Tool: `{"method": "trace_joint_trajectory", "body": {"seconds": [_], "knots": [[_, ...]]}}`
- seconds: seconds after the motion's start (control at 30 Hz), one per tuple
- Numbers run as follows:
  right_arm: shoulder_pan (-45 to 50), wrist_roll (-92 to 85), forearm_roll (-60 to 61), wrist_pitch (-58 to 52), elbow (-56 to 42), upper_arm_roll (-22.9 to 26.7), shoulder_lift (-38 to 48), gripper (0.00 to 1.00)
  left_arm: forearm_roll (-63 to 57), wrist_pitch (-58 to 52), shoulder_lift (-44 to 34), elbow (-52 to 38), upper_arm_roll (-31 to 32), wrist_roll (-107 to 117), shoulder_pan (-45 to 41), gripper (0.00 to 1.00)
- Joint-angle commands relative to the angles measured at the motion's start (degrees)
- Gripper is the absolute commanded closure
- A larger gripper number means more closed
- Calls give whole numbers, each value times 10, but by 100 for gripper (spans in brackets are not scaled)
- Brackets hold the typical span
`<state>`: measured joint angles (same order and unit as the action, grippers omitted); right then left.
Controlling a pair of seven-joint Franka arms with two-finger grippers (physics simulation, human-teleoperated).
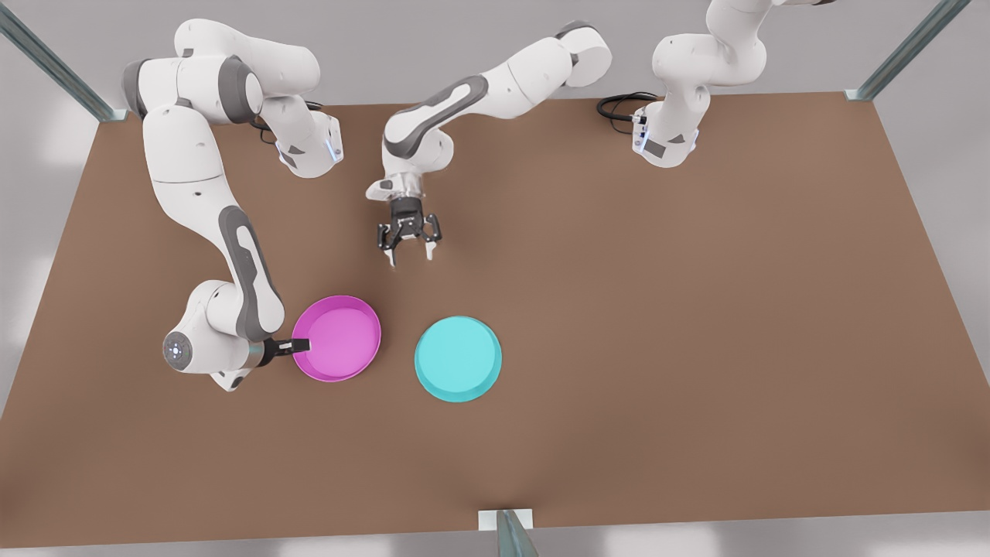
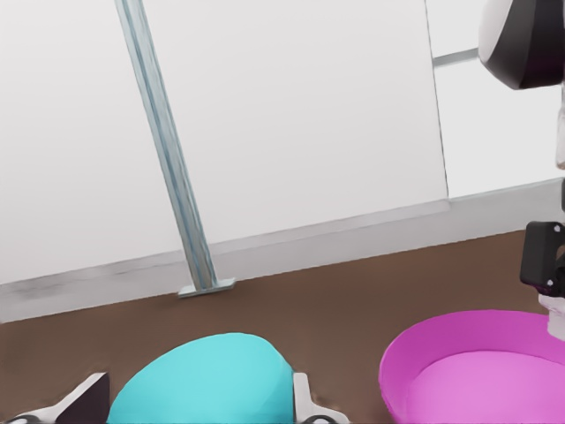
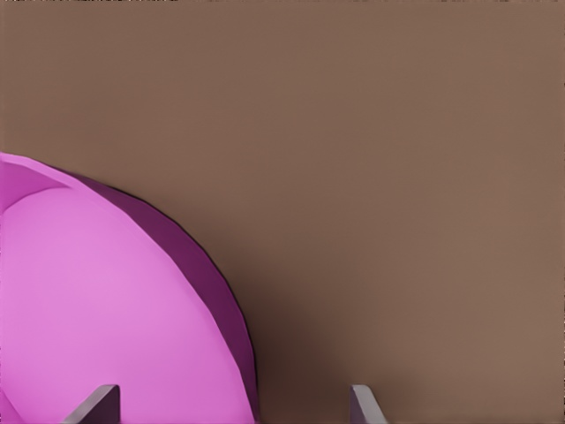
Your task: Flip the blue plate over with the left arm, and stack the pink plate on top of the blue plate with the right arm
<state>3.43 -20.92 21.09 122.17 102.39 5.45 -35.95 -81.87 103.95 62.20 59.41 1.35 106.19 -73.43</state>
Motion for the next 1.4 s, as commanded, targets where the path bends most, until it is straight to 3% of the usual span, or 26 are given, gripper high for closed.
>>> {"method": "trace_joint_trajectory", "body": {"seconds": [0.0,0.03,0.1,0.17,0.23,0.27,0.3,0.43,0.53,0.6,0.63,0.7,0.77,0.8,0.87,1.07,1.13,1.37], "knots": [[0,0,0,0,0,0,0,5,179,3,-17,0,2,-43,13,0],[0,0,0,0,-1,0,0,8,341,14,-67,1,2,-198,46,0],[0,-2,0,0,-1,0,0,35,435,13,-154,39,5,-272,104,0],[0,-3,0,0,-4,-1,-1,39,618,11,-232,43,0,-519,206,0],[-1,-5,0,0,-4,-1,-4,40,689,7,-305,44,4,-593,325,0],[-1,-5,0,0,-4,-1,-4,41,811,2,-339,45,-1,-716,408,0],[-1,-5,0,0,-4,-1,-4,41,870,-44,-378,58,-5,-802,462,0],[-1,-5,1,1,-4,-1,-4,41,871,-125,-496,156,-47,-926,519,0],[-1,-5,1,1,-4,-2,-8,45,876,-150,-530,186,-118,-1071,521,0],[-1,-5,1,1,-4,-4,-8,50,867,-148,-567,231,-128,-1077,537,0],[-1,-5,0,5,-5,-4,-8,50,862,-152,-567,229,-45,-1083,629,0],[0,-4,1,8,-5,-4,-8,50,851,-163,-563,213,13,-1090,689,0],[0,-5,0,4,-15,-4,-13,50,842,-204,-490,152,12,-1088,687,0],[-1,-5,1,4,-17,-4,-17,51,829,-192,-497,156,15,-1088,687,0],[-2,-6,1,2,-16,-5,-18,52,828,-96,-612,330,13,-1088,687,0],[-9,-11,1,-1,-18,-10,-21,52,832,-125,-611,299,12,-1080,689,0],[-8,-11,2,-1,-18,-10,-21,60,834,-138,-611,296,12,-1081,689,0],[-9,-18,2,-4,-20,-10,-20,63,835,-136,-612,295,1,-1088,689,0]]}}
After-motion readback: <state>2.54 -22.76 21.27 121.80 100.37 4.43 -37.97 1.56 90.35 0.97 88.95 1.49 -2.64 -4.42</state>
